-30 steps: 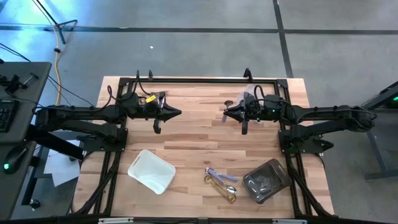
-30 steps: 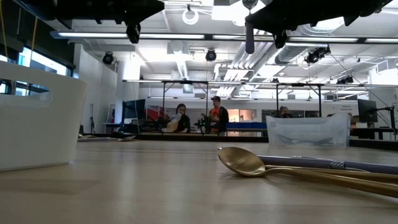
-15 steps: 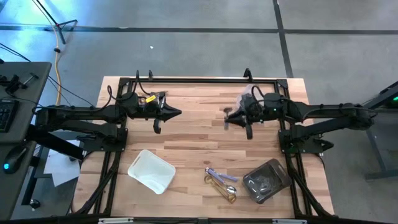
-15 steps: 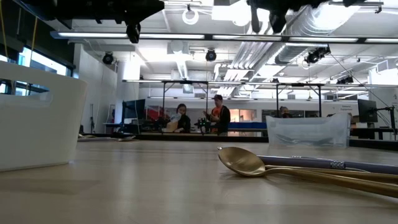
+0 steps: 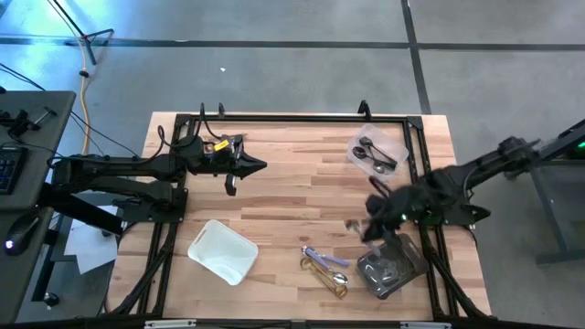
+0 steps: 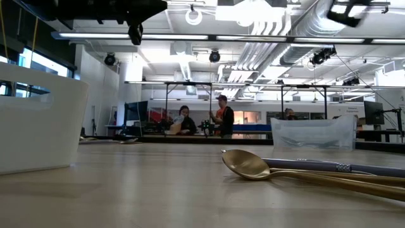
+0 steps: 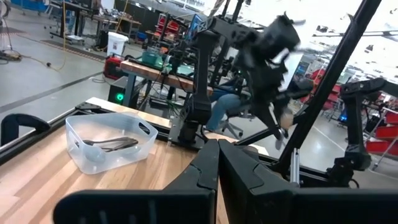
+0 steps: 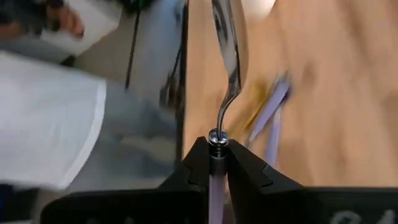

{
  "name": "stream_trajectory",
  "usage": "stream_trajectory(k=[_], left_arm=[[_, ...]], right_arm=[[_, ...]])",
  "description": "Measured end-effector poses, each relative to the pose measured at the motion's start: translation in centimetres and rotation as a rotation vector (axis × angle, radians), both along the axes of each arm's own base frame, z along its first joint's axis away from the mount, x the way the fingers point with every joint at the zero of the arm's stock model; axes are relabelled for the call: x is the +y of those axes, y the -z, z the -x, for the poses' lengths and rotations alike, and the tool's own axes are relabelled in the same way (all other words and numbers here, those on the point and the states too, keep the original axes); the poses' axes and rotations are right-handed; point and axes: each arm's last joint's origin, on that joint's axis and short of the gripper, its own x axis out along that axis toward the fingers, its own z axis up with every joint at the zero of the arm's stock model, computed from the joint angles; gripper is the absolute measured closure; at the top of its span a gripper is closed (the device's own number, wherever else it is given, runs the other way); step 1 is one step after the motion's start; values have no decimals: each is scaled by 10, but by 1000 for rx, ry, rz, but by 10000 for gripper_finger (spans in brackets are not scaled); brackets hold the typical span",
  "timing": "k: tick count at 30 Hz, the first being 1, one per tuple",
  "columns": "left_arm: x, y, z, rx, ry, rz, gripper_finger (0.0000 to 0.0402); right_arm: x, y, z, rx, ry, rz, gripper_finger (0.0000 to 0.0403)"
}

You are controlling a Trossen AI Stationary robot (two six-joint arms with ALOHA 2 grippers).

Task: Sort silverware by color (type)
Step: Put the violet spoon into the black bin

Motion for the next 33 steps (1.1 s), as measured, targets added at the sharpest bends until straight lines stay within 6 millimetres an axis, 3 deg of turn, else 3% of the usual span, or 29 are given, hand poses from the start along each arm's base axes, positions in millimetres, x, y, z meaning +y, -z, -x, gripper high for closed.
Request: stream_trajectory(k=[6,11,18,33], left_arm=[[0,0,0,0,1,0,401],[0,0,0,0,1,0,401],[0,0,0,0,0,0,401],[0,0,0,0,0,43,401]], right_arm=[[31,25,26,284,-56,53,387],[52,45,33,419,-140,155,387],[64,80,28,618,-261,333,387],[83,127,7,726,-307,452,386]])
